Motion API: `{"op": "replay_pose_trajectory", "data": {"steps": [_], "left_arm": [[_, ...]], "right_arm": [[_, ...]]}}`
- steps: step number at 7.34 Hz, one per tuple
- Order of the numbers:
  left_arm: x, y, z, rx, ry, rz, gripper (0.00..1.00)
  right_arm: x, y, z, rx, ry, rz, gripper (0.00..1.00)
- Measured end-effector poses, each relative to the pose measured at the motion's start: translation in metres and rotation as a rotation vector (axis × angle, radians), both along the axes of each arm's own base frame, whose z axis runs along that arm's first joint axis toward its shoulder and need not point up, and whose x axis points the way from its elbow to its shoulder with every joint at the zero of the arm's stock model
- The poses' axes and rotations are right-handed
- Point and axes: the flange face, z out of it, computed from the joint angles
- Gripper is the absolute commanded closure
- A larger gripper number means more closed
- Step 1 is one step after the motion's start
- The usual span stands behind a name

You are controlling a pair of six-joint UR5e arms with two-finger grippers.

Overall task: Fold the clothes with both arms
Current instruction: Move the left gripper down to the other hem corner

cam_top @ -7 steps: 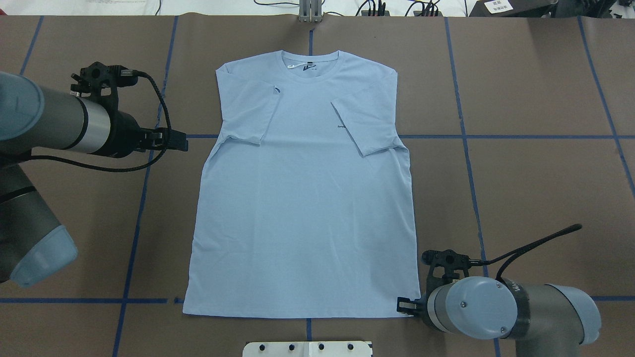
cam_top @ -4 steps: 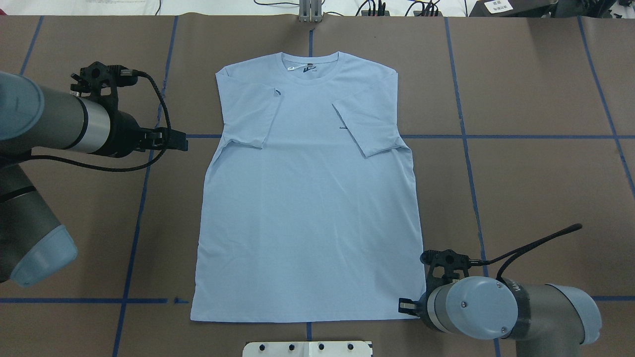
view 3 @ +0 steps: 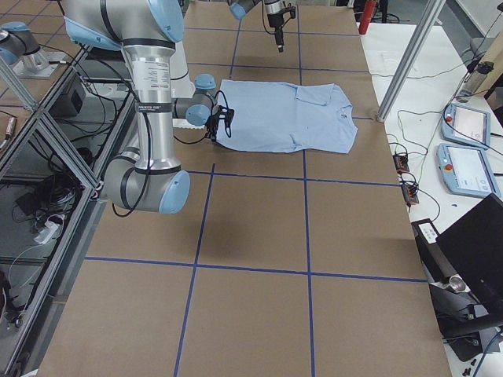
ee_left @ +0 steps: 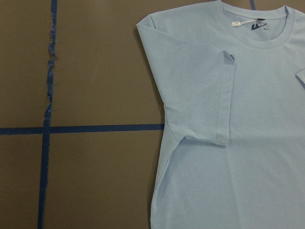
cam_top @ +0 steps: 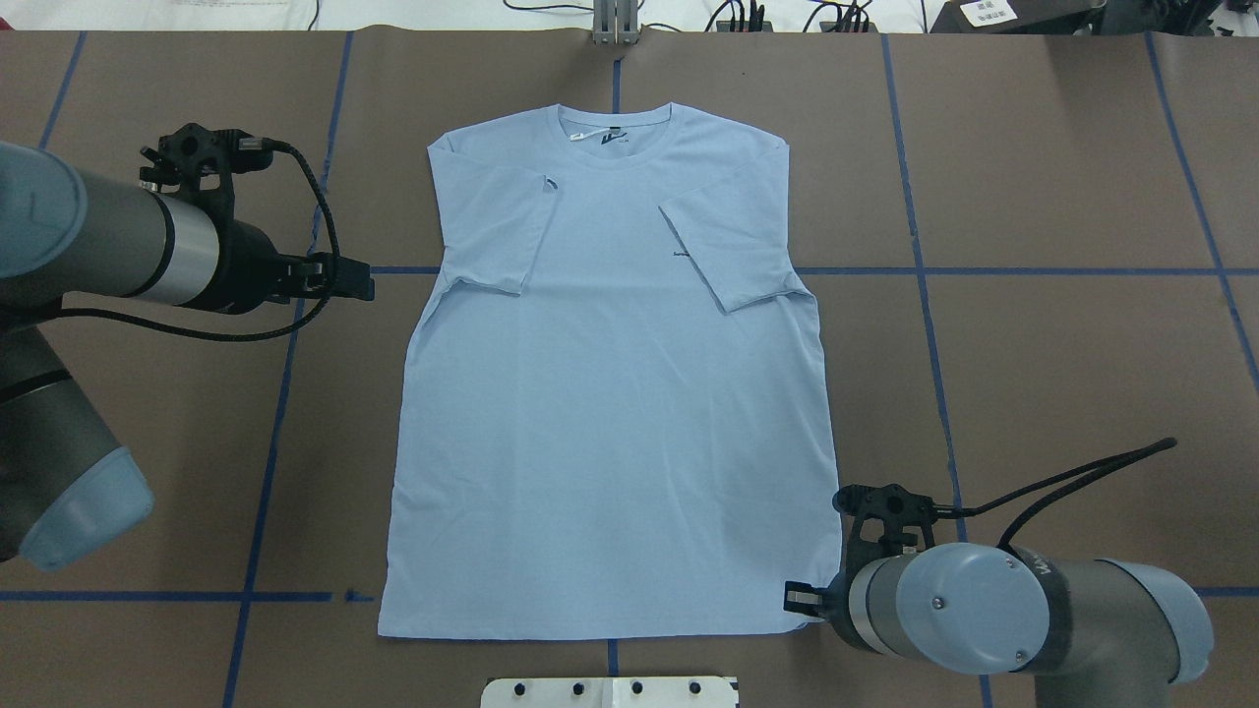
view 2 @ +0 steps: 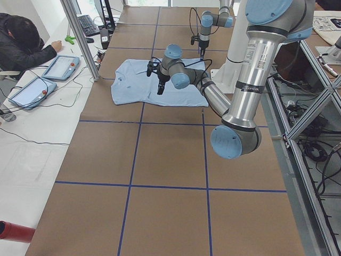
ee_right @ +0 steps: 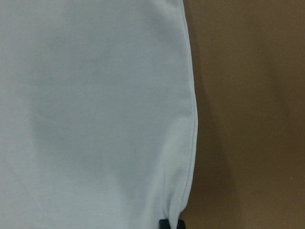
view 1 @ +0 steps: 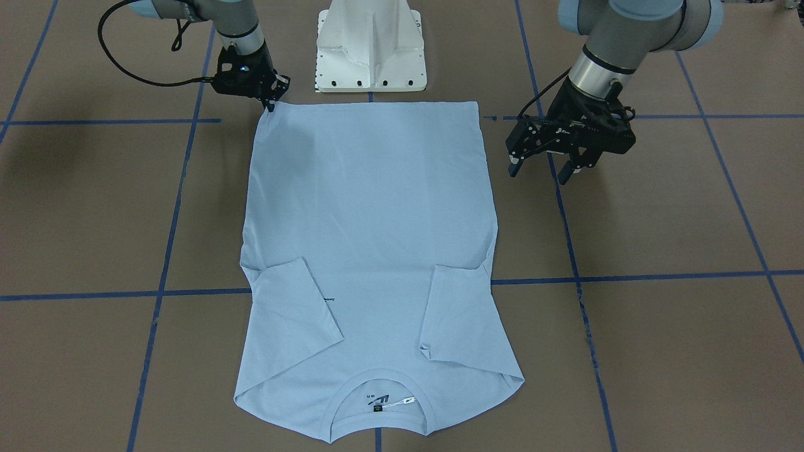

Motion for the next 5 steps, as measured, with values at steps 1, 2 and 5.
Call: {"op": "replay_pose_trajectory", "data": {"steps": [1,2,5], "left_arm": [[0.009,0.012,-0.002,-0.079,0.035,-0.006,0.0],[0.032,0.037,-0.005,-0.175,0.065,-0.013,0.07],[0.127,0.151,0.014,-0.392,0.025,-0.044,0.06]], "right_arm": [[0.008,-0.006,-0.009,0.007,-0.019,0.017,1.0],[0.016,-0.012,-0.017,0.012,-0.039,0.035,1.0],[0.028,-0.026,-0.029,0.019,-0.065,0.069,1.0]]}}
